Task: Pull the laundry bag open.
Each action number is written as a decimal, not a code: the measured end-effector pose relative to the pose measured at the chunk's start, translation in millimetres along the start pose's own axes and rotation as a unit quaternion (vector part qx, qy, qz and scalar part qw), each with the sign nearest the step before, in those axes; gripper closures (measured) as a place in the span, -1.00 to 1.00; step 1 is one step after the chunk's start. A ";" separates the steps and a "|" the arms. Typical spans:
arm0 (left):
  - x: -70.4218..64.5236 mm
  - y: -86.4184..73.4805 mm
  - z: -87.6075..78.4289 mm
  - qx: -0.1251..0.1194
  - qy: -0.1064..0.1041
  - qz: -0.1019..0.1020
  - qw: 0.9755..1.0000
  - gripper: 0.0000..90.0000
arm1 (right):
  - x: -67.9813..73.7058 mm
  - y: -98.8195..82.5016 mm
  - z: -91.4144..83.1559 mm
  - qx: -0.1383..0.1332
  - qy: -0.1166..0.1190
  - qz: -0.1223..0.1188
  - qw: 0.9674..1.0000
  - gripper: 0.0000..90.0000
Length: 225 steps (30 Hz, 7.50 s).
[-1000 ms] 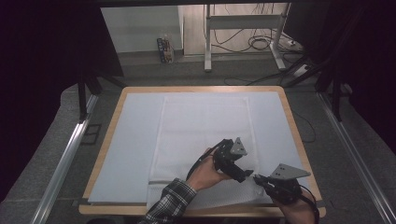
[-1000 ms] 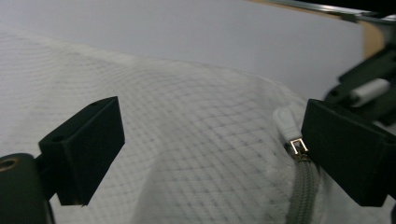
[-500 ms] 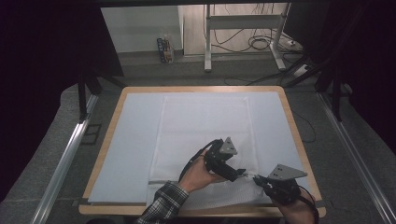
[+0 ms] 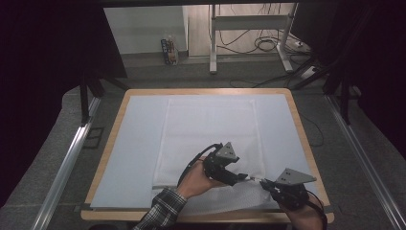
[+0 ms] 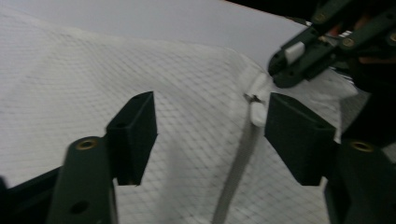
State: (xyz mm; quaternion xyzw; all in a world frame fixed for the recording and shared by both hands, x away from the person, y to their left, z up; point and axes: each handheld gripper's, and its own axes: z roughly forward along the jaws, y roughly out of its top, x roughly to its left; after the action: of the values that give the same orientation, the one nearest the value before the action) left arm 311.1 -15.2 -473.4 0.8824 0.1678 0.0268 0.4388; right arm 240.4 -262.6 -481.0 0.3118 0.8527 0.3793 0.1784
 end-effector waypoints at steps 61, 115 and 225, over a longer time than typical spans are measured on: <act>5.5 6.8 19.5 0.110 -0.089 -0.070 0.987 0.49 | 14.6 2.9 3.4 0.025 -0.043 -0.094 0.994 0.86; 20.9 -3.2 28.6 0.098 -0.201 -0.161 0.961 0.75 | 12.6 2.3 3.6 0.025 -0.030 -0.085 0.996 0.95; 18.3 -32.0 -11.1 0.079 -0.105 -0.105 0.986 0.95 | -21.8 1.0 12.6 0.027 0.053 0.049 0.997 0.90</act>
State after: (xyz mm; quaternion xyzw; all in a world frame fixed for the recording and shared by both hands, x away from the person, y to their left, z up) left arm 317.4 17.0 -493.4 0.8894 0.2145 -0.1256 0.3837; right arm 263.8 -269.9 -487.0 0.3378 0.8544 0.3805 0.1058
